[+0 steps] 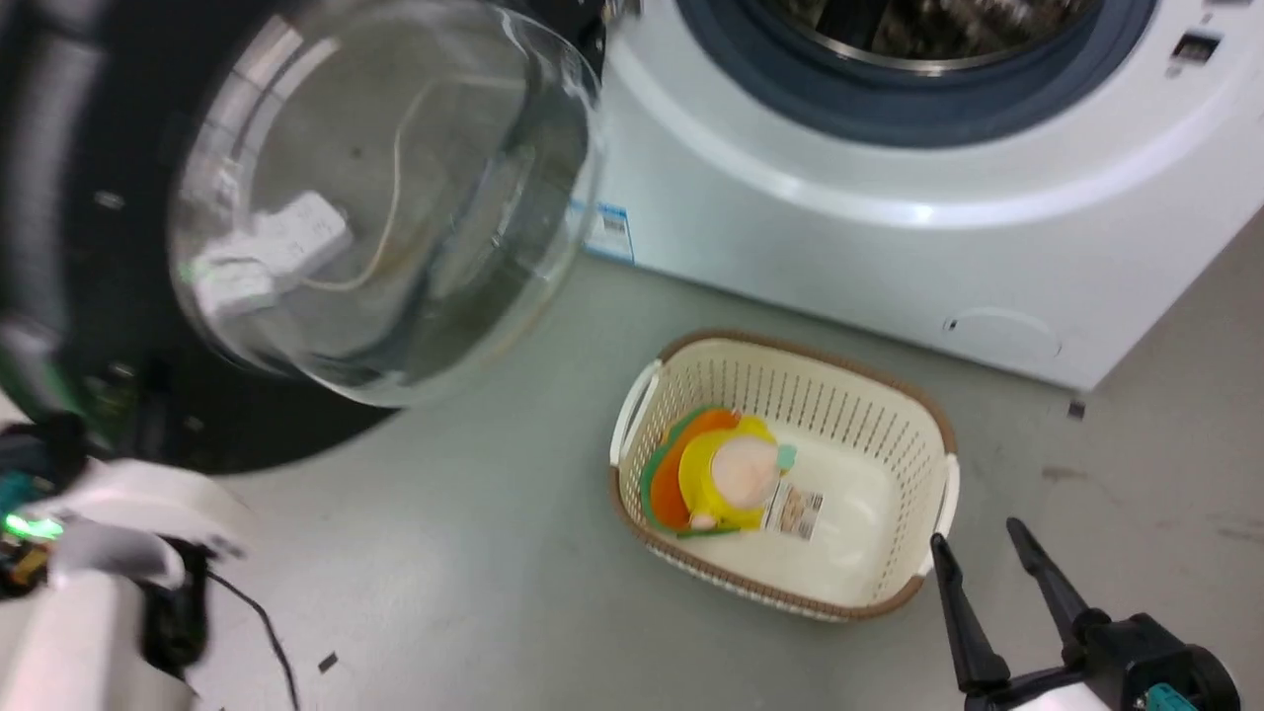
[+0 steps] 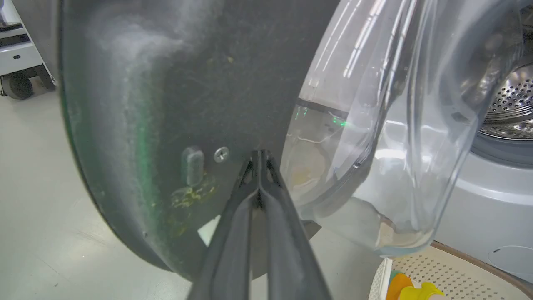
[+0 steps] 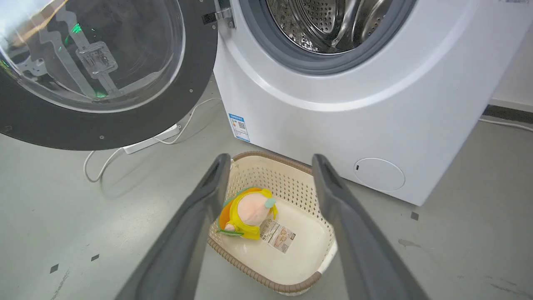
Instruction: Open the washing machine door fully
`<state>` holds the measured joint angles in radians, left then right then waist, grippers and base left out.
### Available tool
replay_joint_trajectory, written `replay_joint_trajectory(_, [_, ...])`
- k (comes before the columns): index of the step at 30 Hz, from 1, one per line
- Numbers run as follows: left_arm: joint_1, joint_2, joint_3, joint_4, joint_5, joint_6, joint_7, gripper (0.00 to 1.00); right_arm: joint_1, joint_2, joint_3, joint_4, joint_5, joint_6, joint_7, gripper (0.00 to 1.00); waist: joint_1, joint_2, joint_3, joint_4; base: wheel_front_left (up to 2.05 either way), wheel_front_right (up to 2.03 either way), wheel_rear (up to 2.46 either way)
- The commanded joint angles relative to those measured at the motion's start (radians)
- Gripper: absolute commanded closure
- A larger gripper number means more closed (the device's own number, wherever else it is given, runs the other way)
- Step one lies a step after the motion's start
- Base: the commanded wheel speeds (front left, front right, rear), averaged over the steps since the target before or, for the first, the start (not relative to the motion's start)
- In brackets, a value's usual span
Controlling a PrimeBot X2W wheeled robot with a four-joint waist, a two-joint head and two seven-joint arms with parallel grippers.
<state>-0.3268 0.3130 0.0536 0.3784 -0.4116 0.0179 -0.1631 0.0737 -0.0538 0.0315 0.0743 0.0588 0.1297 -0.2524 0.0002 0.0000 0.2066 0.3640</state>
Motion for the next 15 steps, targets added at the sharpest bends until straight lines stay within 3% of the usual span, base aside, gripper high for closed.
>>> replay_joint_trajectory(1, [-0.048,0.027,0.023,0.033,-0.016,-0.005,-0.010,1.00,-0.015,-0.004,-0.002,-0.011,-0.010,0.001,0.005,0.00,-0.0002,0.0000,0.050,-0.003,0.00,0.00,0.00])
replay_joint_trajectory(9, [-0.209,0.117,0.078,0.211,-0.049,-0.033,-0.040,1.00,-0.045,-0.024,-0.002,-0.036,-0.019,0.001,0.023,0.00,-0.0002,0.0000,0.107,-0.024,0.00,0.00,0.00])
replay_joint_trajectory(15, [-0.248,0.135,0.089,0.293,-0.051,-0.046,-0.074,1.00,-0.049,-0.021,-0.016,-0.034,-0.015,0.001,0.022,0.00,-0.0002,0.0000,0.097,-0.039,0.00,0.00,0.00])
